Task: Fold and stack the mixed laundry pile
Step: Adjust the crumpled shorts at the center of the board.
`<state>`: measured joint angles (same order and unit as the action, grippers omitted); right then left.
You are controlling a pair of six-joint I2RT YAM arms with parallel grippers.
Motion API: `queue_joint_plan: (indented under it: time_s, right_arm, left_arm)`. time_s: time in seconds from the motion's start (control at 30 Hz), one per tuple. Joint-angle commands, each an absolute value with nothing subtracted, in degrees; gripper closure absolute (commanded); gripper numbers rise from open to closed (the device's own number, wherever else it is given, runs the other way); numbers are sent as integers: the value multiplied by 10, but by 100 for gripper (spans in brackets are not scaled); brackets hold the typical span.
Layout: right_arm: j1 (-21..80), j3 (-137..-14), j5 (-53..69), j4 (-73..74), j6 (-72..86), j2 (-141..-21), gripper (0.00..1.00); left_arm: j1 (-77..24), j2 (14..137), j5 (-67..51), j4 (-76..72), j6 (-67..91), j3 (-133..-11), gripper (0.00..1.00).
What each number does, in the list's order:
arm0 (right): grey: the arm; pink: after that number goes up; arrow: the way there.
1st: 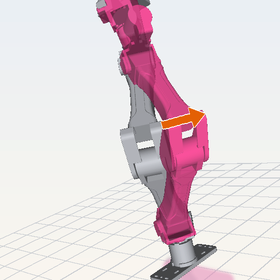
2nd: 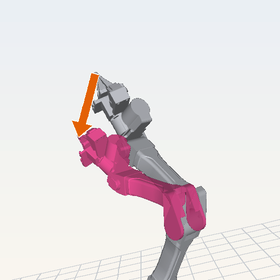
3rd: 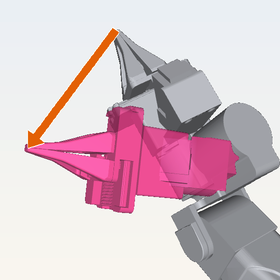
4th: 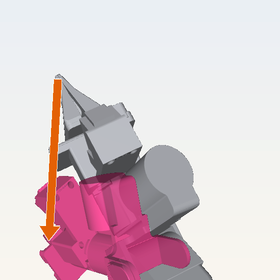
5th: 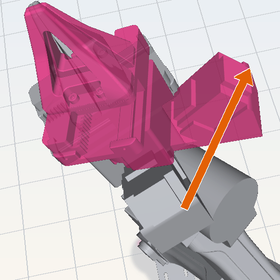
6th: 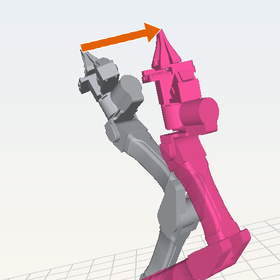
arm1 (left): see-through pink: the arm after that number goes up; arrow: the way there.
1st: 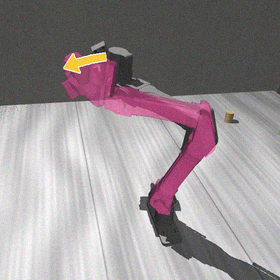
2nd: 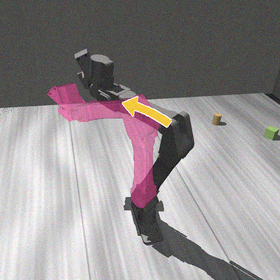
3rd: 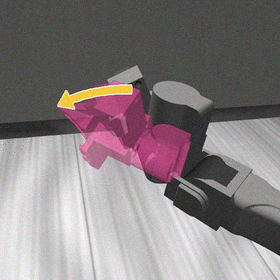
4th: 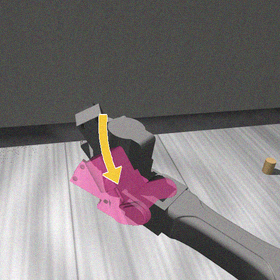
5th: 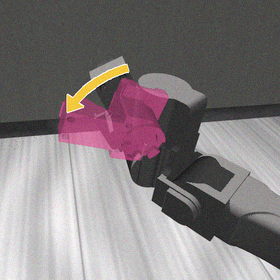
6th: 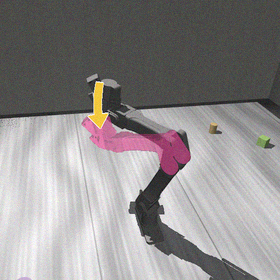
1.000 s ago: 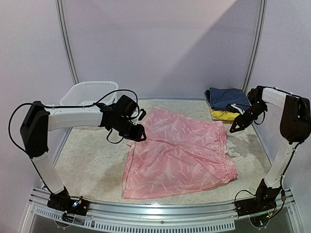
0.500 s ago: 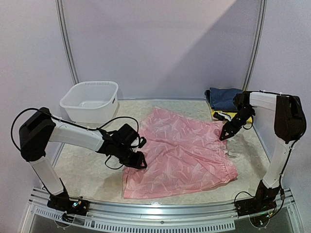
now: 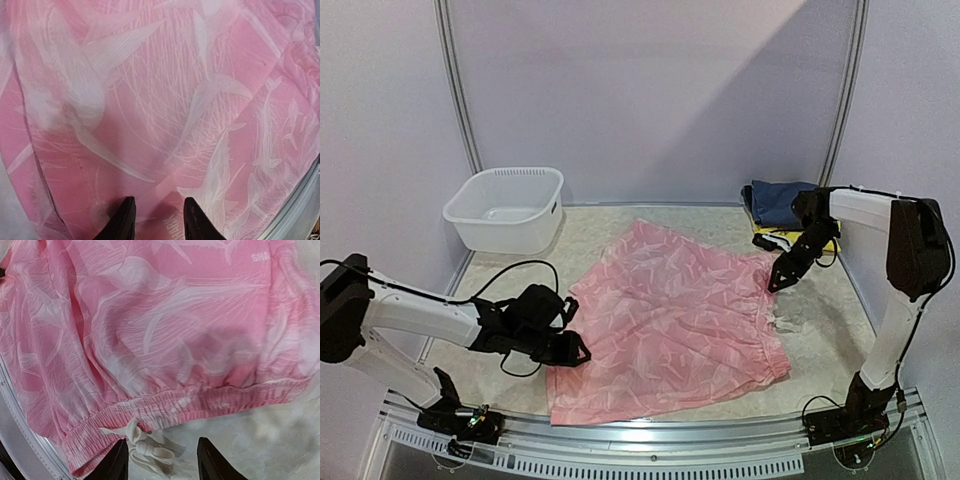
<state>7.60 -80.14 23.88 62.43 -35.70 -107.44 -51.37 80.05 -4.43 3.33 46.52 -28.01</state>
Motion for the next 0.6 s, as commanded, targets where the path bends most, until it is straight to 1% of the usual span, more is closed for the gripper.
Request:
queue_joint_plan:
  time_s: [0.0,0.1,0.23,0.37,0.5,0.57]
  right_arm:
    - [76,-855,228,602,-308,-1084,53]
    - [53,-904,243,603,-272,-1106,52]
    - [35,-959,241,605,-248,-1133,48]
    - [33,-989,240,629,-253,-1183,45]
    - [32,-984,241,619,-258,-1211,41]
    - [32,-990,254,627,-266,-1223,37]
  left_arm:
    - [-519,779,25,206,384,-346,63]
    - [-507,799,55,291,286,-489,57]
    - [-438,884,28,353,205,-662,52]
    - [-382,996,-13,360,186,-810,50]
    - [-347,1123,-59,349,182,-957,50]
    - [-330,1193,-74,347,187,-1017,50]
